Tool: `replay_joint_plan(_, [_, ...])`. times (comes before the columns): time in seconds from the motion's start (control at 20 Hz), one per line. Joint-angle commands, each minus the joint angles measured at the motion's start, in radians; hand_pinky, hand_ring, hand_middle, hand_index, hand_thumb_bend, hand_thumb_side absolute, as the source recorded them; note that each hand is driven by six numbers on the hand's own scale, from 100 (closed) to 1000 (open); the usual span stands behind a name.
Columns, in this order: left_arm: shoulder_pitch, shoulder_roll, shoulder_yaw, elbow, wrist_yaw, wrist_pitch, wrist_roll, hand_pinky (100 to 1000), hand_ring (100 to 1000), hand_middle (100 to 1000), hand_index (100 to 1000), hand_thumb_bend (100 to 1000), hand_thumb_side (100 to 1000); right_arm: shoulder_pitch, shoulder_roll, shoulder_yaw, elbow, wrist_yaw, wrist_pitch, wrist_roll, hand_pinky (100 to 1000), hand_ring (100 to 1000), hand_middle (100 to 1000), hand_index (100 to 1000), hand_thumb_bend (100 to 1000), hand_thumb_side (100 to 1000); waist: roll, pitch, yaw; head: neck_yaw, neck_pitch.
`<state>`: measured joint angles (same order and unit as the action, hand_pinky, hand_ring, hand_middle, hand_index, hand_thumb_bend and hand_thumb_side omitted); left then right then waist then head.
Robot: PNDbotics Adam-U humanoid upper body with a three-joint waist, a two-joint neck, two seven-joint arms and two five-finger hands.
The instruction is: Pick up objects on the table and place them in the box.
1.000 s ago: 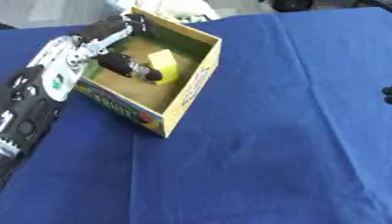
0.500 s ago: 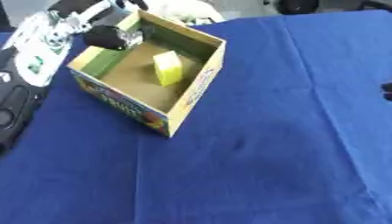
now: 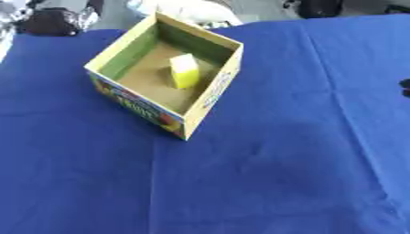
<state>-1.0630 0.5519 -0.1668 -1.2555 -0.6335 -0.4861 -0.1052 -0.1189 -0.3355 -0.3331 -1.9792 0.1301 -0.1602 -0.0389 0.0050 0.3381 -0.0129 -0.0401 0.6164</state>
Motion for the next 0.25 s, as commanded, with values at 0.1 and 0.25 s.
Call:
replay_joint_plan(0.1, [0.061,0.1,0.057,-0.118,0.068,0.013,0.066,763,834,839,828,100,728,-0.001,-0.035,-0.014,-0.021,0.008,-0.004,-0.012,693,700,577,821,100,1000,-0.009,-0.027,0.014,-0.006,-0.007])
replay_joint_plan(0.25, [0.135,0.126,0.086,-0.192,0.113,0.055,0.111,757,831,845,812,230,856,-0.004,-0.041,-0.016,-0.021,0.009,-0.008,-0.02,694,704,582,822,100,1000,-0.018,-0.026,0.033,-0.011,-0.014])
